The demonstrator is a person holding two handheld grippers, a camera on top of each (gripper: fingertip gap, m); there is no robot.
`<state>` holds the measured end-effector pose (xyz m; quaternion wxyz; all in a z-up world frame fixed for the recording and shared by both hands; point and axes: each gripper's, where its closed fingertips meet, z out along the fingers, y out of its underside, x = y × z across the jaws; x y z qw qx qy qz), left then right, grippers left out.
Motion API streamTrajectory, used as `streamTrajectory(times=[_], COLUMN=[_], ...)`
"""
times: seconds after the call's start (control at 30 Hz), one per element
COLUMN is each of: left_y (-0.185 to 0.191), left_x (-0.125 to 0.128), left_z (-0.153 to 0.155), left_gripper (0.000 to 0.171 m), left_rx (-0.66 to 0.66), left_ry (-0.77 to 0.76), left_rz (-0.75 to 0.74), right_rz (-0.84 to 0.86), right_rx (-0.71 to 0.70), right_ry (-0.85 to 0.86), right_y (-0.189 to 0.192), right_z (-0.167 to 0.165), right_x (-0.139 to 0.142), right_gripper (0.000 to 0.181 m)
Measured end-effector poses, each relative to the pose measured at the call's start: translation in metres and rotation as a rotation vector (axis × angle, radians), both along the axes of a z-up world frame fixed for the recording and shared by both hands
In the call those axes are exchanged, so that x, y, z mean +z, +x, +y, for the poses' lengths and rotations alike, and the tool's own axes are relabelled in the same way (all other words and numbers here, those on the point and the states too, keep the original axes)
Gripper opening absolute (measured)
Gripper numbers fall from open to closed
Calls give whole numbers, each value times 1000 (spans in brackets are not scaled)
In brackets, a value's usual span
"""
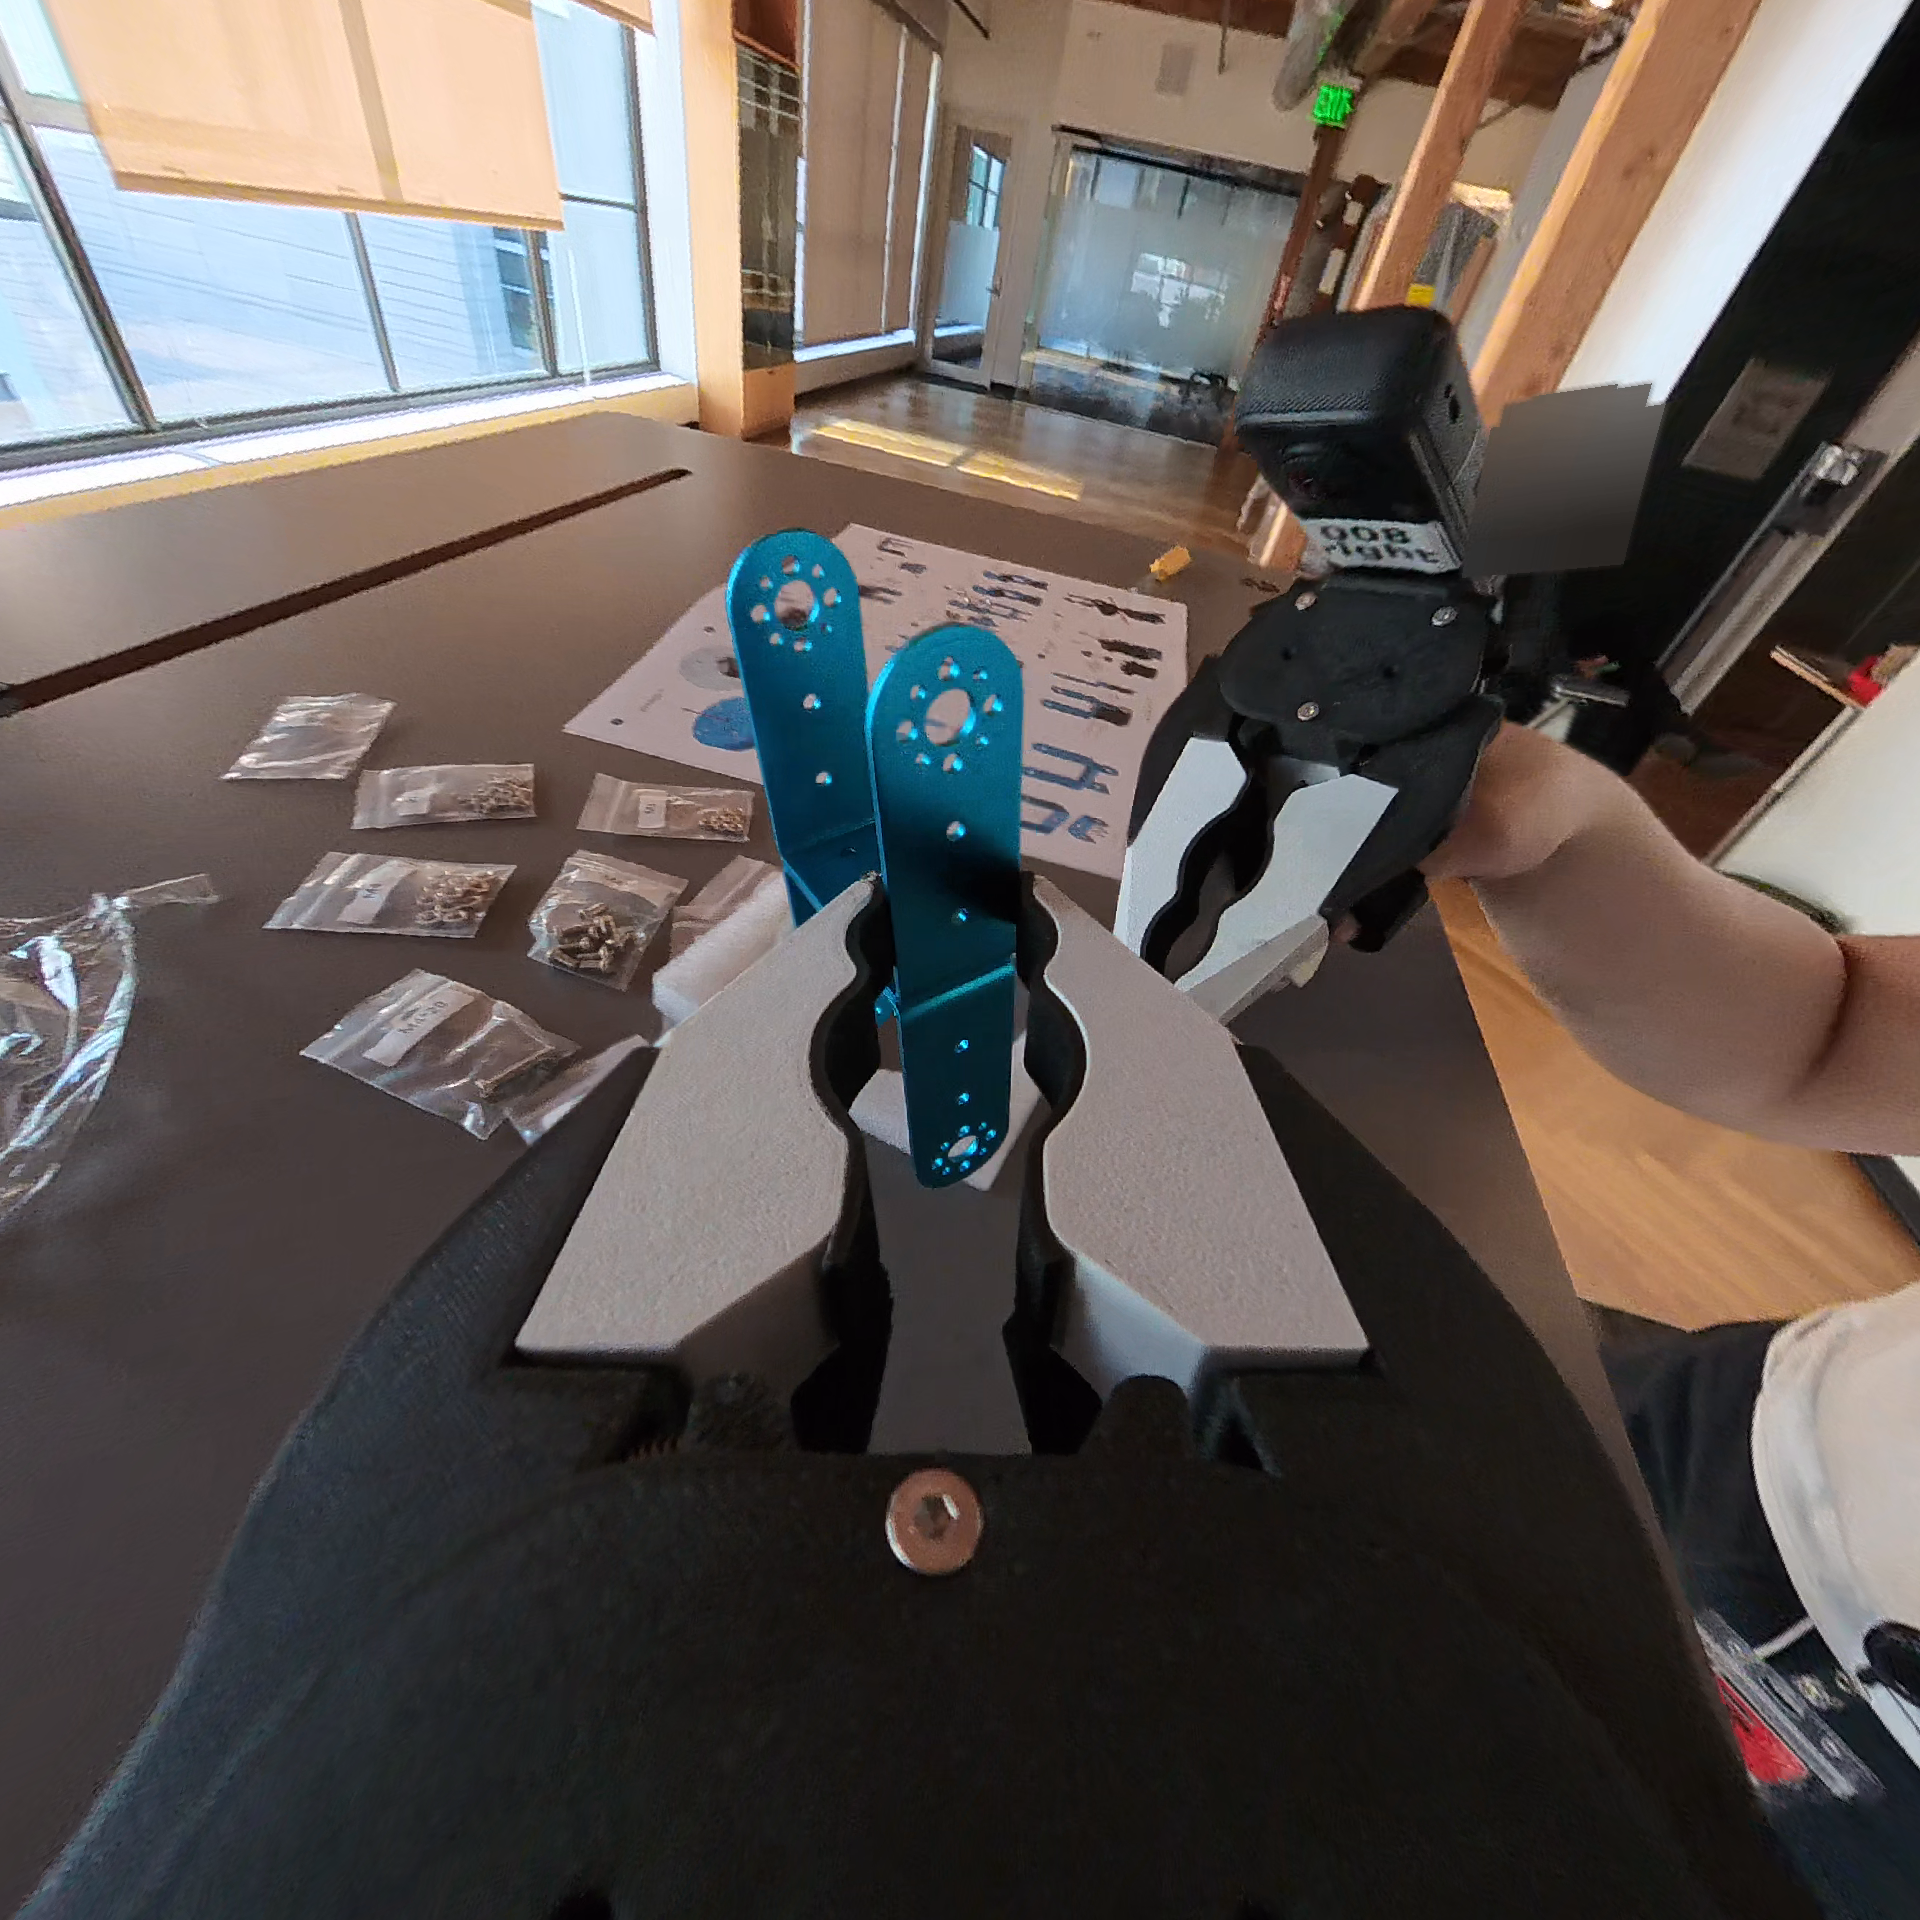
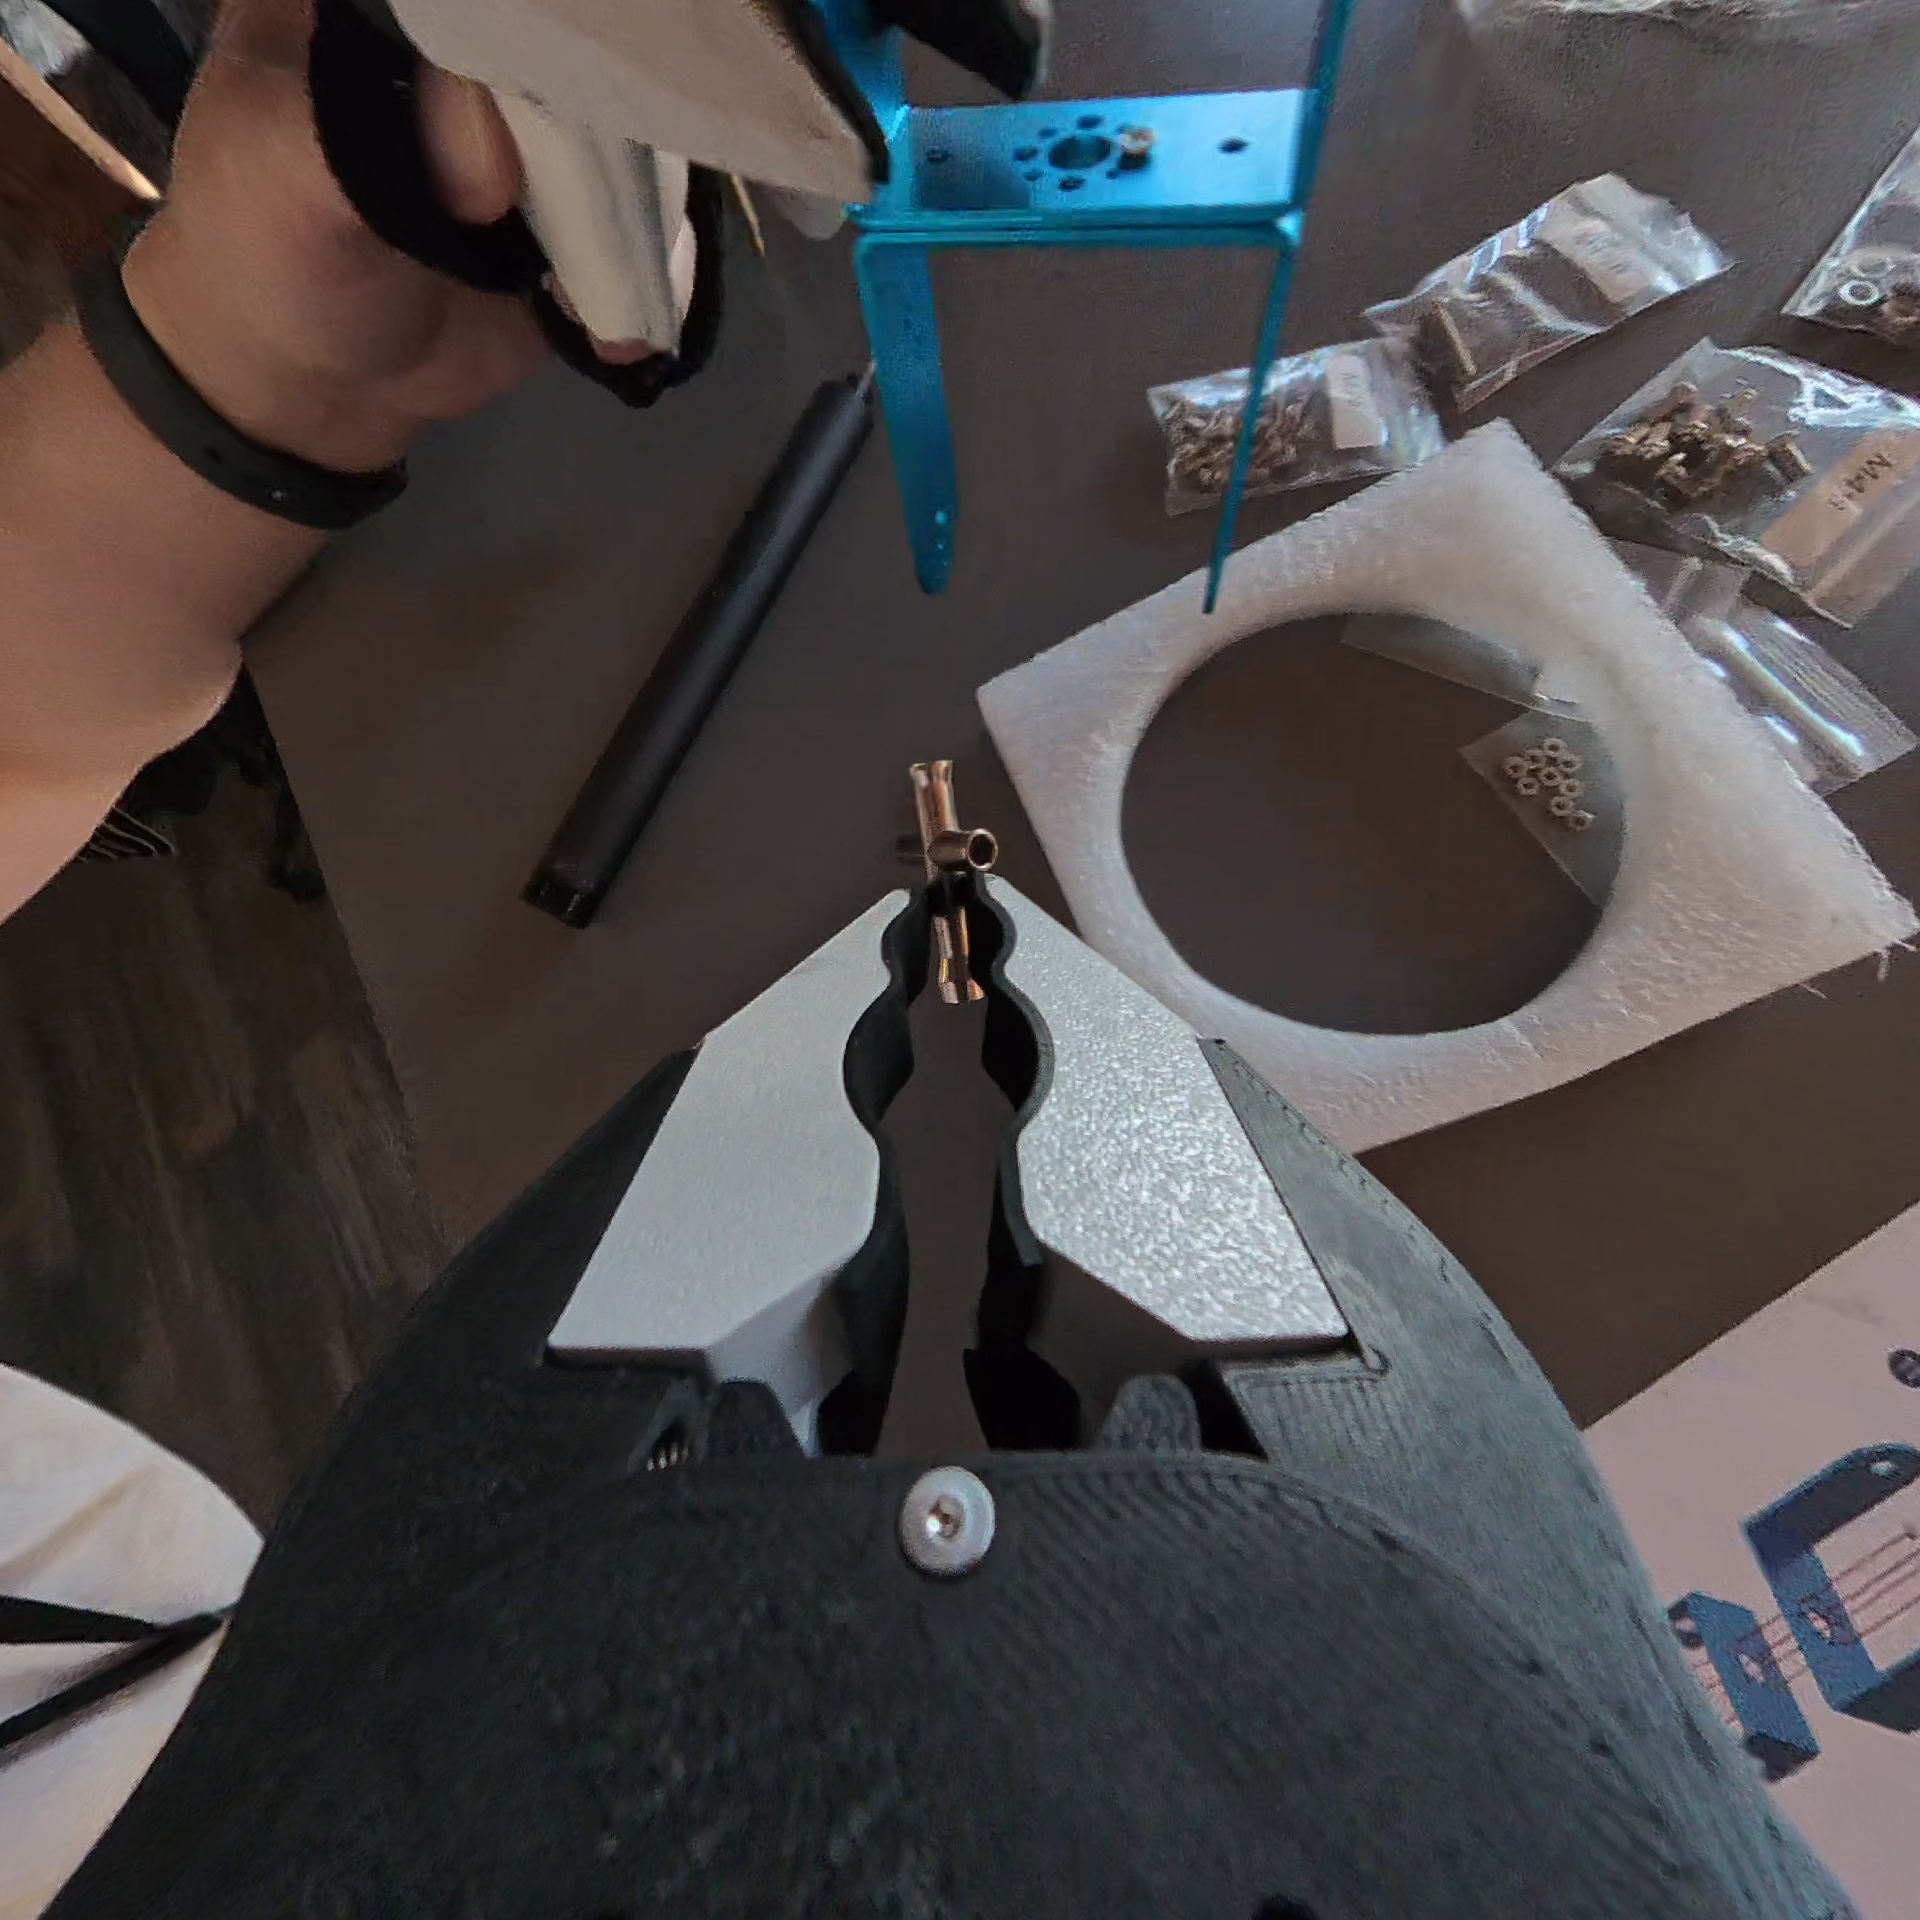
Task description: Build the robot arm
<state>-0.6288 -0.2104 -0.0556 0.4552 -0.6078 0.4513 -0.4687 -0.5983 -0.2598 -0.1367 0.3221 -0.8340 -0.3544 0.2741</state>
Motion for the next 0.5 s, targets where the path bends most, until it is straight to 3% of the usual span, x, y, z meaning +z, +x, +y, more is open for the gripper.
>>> streamTrajectory(times=[0.23,0.33,0.43,0.5], left_y=[-10,-16,-18,-16], left_x=[14,16,15,10], left_z=[11,18,22,20], left_gripper=[21,20,17,5], left_rx=[99,135,147,134], left_ry=[52,34,4,2], left_rz=[-62,-88,-96,-71], right_rz=[303,275,122,105], right_rx=[-65,-41,-4,12], right_ry=[-10,-68,-97,-126], right_y=[-1,-9,-10,-12], right_z=[40,47,47,46], right_x=[27,16,-3,1], right_gripper=[6,6,7,6])
